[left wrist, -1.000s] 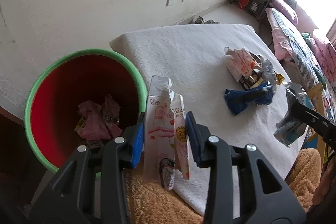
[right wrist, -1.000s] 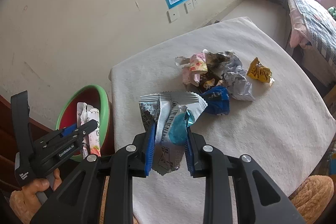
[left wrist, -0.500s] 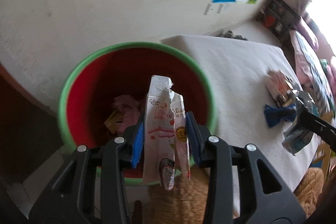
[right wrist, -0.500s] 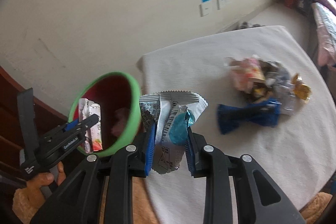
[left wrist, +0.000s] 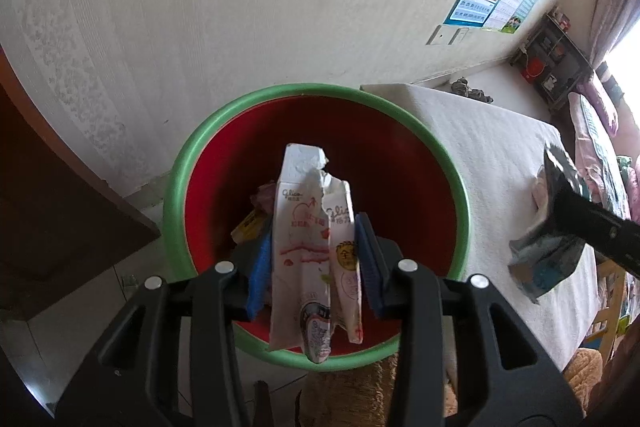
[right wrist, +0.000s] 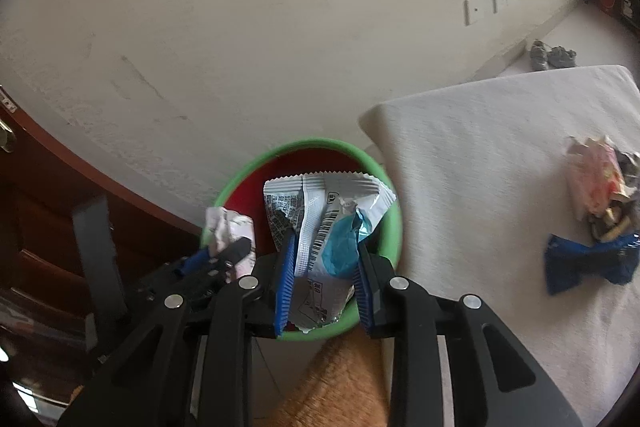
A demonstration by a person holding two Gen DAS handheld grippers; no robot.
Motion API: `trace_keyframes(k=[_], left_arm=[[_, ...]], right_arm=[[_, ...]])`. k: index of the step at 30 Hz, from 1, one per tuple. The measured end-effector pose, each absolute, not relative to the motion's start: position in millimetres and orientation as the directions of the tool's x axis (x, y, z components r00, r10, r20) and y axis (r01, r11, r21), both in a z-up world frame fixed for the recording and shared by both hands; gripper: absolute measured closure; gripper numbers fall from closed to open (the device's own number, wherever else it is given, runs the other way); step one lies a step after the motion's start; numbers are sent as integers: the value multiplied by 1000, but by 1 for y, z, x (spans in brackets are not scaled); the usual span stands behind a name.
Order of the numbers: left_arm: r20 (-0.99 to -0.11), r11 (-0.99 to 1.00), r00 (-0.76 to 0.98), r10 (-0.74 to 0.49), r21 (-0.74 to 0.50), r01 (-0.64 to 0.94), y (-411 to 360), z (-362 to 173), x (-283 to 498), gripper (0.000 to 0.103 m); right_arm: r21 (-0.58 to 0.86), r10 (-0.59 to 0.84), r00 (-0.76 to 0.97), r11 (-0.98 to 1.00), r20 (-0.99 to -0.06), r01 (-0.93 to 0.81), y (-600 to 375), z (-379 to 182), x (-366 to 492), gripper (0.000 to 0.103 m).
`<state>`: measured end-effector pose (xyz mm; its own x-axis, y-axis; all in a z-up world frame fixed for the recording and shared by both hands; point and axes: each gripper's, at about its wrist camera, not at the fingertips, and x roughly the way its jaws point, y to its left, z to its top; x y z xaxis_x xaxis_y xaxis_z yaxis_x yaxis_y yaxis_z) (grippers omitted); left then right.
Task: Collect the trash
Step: 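Open both grippers to drop the carton and wrapper into the bin, then grasp the dark blue wrapper with the right gripper while the left moves to the pink carton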
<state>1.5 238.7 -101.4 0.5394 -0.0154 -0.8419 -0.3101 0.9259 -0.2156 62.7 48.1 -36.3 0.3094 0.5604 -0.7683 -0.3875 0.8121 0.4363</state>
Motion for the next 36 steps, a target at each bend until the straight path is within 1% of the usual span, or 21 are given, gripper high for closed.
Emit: trace_keyframes(k=[2,3,5,9,10,11,14,16,18,19,22,24,30,32,34,36], left_arm=[[-843,926,538,-17,-217,-309,240,-103,1,63],[-843,926,538,-16,-216,-311,241,-103,1,59],[-840,921,542,-11,-220,-321,242,-103,0,44],[-839,914,545,-9,-228,-335,242,-105,0,38],[-840,916,543,-6,-222,-334,241,-105,0,33],[-839,918,544,-2,-218,-332,240,-105,0,31],[-837,921,547,-5,-217,-323,236,-104,1,28],[-837,923,548,-4,-214,-320,234,-105,1,26],[-839,924,545,-4,-211,-318,231,-106,1,26],[-841,925,541,-6,-211,-317,229,-107,1,25],[-848,930,530,-13,-205,-306,223,-109,3,25],[-851,935,525,-20,-201,-291,216,-110,4,25],[-853,955,521,-31,-178,-236,193,-105,6,25],[-854,959,519,-37,-176,-221,187,-103,5,25],[-853,965,521,-38,-166,-202,179,-100,4,25],[-853,971,520,-37,-153,-182,172,-98,2,25]], right_arm=[[444,565,312,811,-763,-382,50,-37,61,65],[449,569,314,809,-760,-378,49,-37,61,63],[474,586,319,801,-745,-365,47,-37,61,39],[484,587,331,804,-739,-345,37,-35,62,38],[479,579,338,811,-742,-337,31,-35,62,37],[476,572,347,817,-743,-326,25,-35,63,33],[458,524,393,851,-755,-255,-7,-39,65,27],[447,468,425,881,-775,-154,-40,-48,67,25],[421,388,456,906,-801,-31,-74,-59,66,24],[404,332,462,912,-823,65,-97,-69,66,24],[430,278,448,857,-850,283,-147,-93,66,24],[419,237,457,837,-858,352,-165,-101,67,24],[358,182,486,885,-855,298,-164,-107,85,24],[331,163,464,892,-871,307,-164,-119,97,24],[354,188,439,873,-879,335,-169,-131,103,24],[370,214,429,872,-877,321,-173,-137,105,35]])
